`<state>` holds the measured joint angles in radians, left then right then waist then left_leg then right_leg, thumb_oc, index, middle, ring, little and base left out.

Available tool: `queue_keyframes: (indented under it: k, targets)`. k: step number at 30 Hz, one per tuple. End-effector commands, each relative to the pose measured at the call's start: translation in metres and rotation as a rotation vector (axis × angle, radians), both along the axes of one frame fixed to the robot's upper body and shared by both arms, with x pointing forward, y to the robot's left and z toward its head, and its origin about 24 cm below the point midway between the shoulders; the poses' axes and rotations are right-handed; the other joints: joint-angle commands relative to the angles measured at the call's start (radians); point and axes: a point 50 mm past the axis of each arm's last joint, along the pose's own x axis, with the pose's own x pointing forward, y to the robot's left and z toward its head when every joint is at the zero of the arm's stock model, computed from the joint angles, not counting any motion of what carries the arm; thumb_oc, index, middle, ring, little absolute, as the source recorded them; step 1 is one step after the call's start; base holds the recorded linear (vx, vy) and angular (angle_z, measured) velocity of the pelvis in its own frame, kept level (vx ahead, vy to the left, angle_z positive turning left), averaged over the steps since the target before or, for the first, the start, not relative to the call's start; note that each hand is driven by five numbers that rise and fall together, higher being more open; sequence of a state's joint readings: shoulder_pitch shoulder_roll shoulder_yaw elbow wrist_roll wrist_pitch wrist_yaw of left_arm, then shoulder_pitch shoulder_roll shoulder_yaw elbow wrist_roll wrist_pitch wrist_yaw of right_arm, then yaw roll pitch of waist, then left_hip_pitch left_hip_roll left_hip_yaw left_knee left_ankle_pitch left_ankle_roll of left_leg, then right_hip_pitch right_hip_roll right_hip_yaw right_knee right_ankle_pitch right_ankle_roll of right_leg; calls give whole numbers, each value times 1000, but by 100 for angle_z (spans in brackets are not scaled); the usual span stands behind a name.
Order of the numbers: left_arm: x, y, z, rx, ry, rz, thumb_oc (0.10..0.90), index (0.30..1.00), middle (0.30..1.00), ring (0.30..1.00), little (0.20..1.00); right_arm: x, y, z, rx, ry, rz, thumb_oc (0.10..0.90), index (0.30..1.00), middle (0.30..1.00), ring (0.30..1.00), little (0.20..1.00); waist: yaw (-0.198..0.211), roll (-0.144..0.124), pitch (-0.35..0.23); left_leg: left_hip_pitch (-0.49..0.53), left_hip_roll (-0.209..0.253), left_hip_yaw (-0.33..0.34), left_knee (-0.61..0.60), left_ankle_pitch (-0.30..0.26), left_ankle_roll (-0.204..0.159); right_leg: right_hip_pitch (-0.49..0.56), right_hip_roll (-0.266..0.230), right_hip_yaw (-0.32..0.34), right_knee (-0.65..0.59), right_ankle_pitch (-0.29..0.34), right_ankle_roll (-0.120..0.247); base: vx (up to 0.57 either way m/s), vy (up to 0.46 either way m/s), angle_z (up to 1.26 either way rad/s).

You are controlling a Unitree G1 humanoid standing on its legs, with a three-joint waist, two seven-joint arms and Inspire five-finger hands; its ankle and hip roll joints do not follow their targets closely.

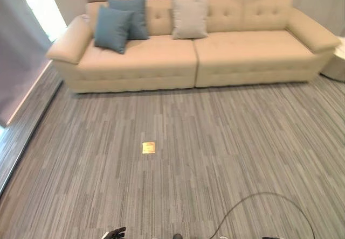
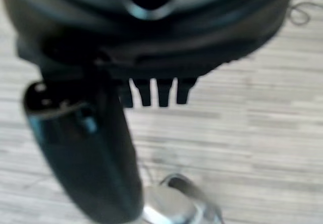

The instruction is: Pick up all the scattered cushions and arrange them neatly on the sofa.

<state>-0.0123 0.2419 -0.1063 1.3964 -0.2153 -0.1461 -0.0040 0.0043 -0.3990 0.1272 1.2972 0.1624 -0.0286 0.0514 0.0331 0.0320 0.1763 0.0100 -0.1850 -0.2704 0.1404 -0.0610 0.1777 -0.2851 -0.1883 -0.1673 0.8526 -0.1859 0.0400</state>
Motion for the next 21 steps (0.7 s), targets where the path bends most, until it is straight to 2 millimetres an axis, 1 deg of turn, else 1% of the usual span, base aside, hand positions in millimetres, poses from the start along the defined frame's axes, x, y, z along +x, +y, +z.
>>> queue_keyframes:
  k: [1,2,3,4,5,6,7,8,9,10,11,12,13,14,15,16,17,18,20,21]
  targets:
    - [-24,6,-2,-32,50,108,800,900,900,900,900,3,46,-15,153,-41,-34,800,900,900,900,900,-6,8,17,111,36,-54,-42,-70,-130,-68,6,24,-241,173,35,354,-157,159]
    - [-29,10,-1,-17,65,129,800,900,900,900,900,9,50,-15,154,-47,-1,800,900,900,900,900,-24,2,16,147,45,-98,-59,-74,-139,-96,29,22,-354,209,44,271,-121,126]
    - [-29,10,-1,-17,65,129,800,900,900,900,900,9,50,-15,154,-47,-1,800,900,900,900,900,-25,2,16,147,46,-99,-60,-74,-139,-95,29,21,-356,210,44,585,-245,131]
    - [-27,10,-1,-15,74,104,800,900,900,900,900,10,53,-15,152,-39,42,800,900,900,900,900,-64,-6,9,245,79,-176,-106,-92,-161,-107,59,43,-636,260,94,581,-215,123]
    - [-26,11,-1,-8,76,97,800,900,900,900,900,6,49,-15,137,-17,61,800,900,900,900,900,-70,-3,11,273,95,-180,-104,-93,-172,-109,64,39,-666,285,115,750,-282,160]
    - [-28,10,-1,-14,80,86,800,900,900,900,900,5,49,-15,129,-5,78,800,900,900,900,900,-70,-12,-5,281,108,-173,-109,-107,-183,-75,74,35,-701,268,107,558,-193,152]
    - [-32,12,-1,2,92,91,800,900,900,900,900,7,52,-16,116,12,136,800,900,900,900,900,-61,-19,-28,277,125,-175,-64,-82,-200,-41,89,31,-707,264,90,381,-150,100]
    - [-32,12,-1,3,92,91,800,900,900,900,900,7,52,-16,116,13,136,800,900,900,900,900,-64,-22,-30,273,121,-178,-63,-80,-200,-42,84,30,-710,267,91,534,-208,56]
    - [-22,16,1,10,57,115,800,900,900,900,900,20,55,-13,99,2,225,800,900,900,900,900,-36,-31,-45,182,127,-120,110,61,-284,46,121,14,-750,249,74,406,-190,52]
    - [-7,17,3,16,5,115,800,900,900,900,900,33,55,-10,83,-30,262,800,900,900,900,900,-15,-59,-25,34,115,-41,331,158,-319,93,107,8,-777,242,61,530,-338,66]
    - [12,17,7,19,-59,111,800,900,900,900,900,47,54,-6,65,-62,282,800,900,900,900,900,16,-93,2,-72,135,76,518,188,-311,147,103,-7,-795,231,34,282,-347,74]
    - [27,18,11,28,-107,97,800,900,900,900,900,53,52,-4,55,-74,279,800,900,900,900,900,37,-119,22,-151,153,159,672,160,-290,182,101,-19,-804,216,10,294,-411,60]
    - [42,19,16,43,-158,77,800,900,900,900,900,53,48,-3,45,-73,261,800,900,900,900,900,52,-134,38,-209,195,227,763,119,-269,220,111,-32,-818,189,-8,289,-359,34]
    - [57,17,20,41,-216,65,800,900,900,900,900,52,45,-2,42,-76,226,800,900,900,900,900,55,-146,40,-263,243,278,796,99,-251,245,115,-50,-825,168,-16,332,-275,8]
    - [66,14,23,35,-253,59,800,900,900,900,900,49,43,-2,36,-76,202,800,900,900,900,900,59,-149,38,-295,275,330,774,75,-243,271,119,-69,-830,150,-23,413,-142,-6]
    - [70,11,24,23,-272,60,800,900,900,900,900,48,41,-2,31,-77,182,800,900,900,900,900,69,-147,32,-318,273,372,696,33,-233,307,130,-83,-842,132,-24,411,-26,1]
    - [72,11,25,28,-273,55,800,900,900,900,900,49,41,-2,30,-80,179,800,900,900,900,900,79,-148,29,-344,254,385,635,29,-232,325,136,-88,-843,124,-22,427,47,2]
    - [71,11,24,29,-266,49,800,900,900,900,900,48,42,-3,28,-75,178,800,900,900,900,900,89,-148,21,-332,249,390,518,24,-228,338,142,-97,-846,110,-13,245,43,3]
    - [71,11,24,29,-266,49,800,900,900,900,900,48,42,-3,29,-76,178,800,900,900,900,900,88,-153,19,-331,244,391,510,30,-227,336,138,-98,-845,110,-12,262,98,-3]
    - [65,15,23,56,-237,25,800,900,900,900,900,48,46,-4,13,-79,198,800,900,900,900,900,106,-159,13,-313,309,380,181,42,-236,391,134,-138,-854,73,15,619,325,-12]
